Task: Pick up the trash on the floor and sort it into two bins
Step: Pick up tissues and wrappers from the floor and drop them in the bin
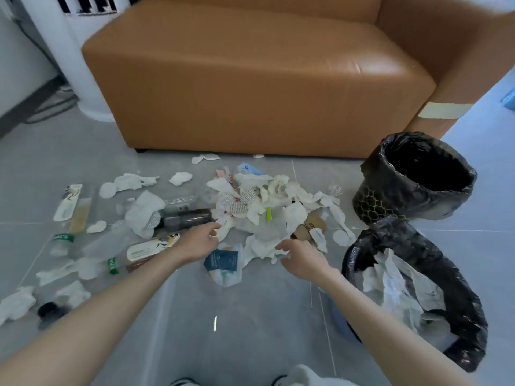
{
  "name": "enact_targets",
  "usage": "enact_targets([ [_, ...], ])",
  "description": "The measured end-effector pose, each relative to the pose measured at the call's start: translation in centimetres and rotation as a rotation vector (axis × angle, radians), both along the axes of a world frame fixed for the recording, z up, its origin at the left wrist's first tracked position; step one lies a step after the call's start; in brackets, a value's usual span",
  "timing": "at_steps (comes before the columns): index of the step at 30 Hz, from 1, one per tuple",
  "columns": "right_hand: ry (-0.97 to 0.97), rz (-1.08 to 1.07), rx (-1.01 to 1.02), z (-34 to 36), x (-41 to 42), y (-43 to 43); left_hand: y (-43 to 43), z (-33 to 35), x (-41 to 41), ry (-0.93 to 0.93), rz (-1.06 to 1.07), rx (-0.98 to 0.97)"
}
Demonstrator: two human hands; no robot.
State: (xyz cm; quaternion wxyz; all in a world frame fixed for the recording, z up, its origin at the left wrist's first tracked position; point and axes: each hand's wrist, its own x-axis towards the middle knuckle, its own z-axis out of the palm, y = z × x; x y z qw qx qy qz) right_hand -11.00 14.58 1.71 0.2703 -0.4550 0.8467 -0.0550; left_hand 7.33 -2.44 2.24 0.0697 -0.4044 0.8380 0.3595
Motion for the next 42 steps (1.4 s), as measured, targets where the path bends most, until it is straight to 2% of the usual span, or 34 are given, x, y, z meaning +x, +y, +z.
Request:
enact_targets([
  [5,-0.057,0.037,0.031,-5.3,1.2,-2.7,0.2,-6.1,1.2,-0.053,0.069,0.048],
  [9,-0.054,0.097,0.073,-9.1,1.0,-4.1,-0.1,-10.5,1.3,-0.014,0.073,0.060],
  [16,0.018,0.141,0.161,-13.5,-0.1,-6.4,0.6,-16.0,0.3,-0.181,-0.109,-0.110],
  [20,-0.006,0.138,0.195,-15.5,0.4,-6.5,1.2,-17.5,0.7,-0.233,-0.190,-0.121],
  [23,0.045,0.152,0.200,-16.8,1.2,-5.6,1.9,-18.0,1.4,-0.186,-0.138,-0.128],
  [27,0.128,0.178,0.082,-16.8,2.2,-4.4,2.6,-18.1,2.7,-0.220,-0.097,-0.185],
  [30,0.098,0.194,0.103,-16.5,2.6,-3.6,2.9,-17.8,3.4,-0.257,-0.069,-0.203],
  [34,0.045,0.230,0.140,-15.1,3.1,-3.4,3.5,-17.6,4.3,-0.184,0.047,-0.146],
  [39,0.246,0.185,-0.156,-14.9,3.7,-3.4,4.0,-18.4,4.8,-0.154,0.060,-0.146],
  [42,0.233,0.121,-0.084,-15.5,3.5,-3.6,4.1,-18.5,4.8,-0.163,0.047,-0.158],
])
